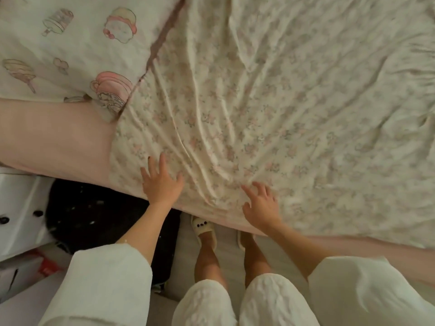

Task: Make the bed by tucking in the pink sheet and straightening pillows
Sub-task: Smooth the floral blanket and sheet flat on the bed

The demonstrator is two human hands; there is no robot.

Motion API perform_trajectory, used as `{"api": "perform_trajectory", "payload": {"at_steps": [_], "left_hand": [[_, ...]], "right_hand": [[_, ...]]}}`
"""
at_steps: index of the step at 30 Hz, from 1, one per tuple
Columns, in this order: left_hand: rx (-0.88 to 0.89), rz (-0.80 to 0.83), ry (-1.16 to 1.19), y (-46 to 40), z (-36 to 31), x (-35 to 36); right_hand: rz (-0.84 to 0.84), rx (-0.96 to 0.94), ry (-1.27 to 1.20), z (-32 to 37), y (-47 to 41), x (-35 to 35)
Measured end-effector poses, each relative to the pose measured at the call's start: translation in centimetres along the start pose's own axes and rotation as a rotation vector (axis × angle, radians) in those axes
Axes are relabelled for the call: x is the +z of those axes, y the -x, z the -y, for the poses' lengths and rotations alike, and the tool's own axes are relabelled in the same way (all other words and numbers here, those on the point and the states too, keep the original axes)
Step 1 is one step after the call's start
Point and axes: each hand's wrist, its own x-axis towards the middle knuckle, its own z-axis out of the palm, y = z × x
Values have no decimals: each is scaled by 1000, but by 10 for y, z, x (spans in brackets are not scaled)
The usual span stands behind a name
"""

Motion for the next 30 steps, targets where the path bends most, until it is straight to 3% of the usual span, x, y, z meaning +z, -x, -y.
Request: {"api": "perform_trajectory", "payload": {"at_steps": [2, 4, 7, 12, 15, 19, 24, 30], "left_hand": [[293, 59, -285, 0, -9, 20], [467, 160, -422, 2, -15, 40], [452, 225, -531, 2, -12, 77], [346, 93, -441, 19, -31, 87], [437, 34, -337, 39, -79, 102], [658, 106, -374, 79, -144, 131], [839, 277, -469, 136, -227, 193], [1056, 315, -633, 210, -333, 307]], "right_hand": [[44, -6, 99, -12, -10, 7], [152, -45, 154, -20, -18, 18], [155, -134, 150, -35, -17, 41], [-131, -133, -277, -59, 10, 42], [-286, 137, -506, -91, 24, 28], [-377, 522, -810, -157, 39, 12], [-488, 843, -1125, -284, 64, -15], [-601, 1142, -1541, -467, 86, -32]]}}
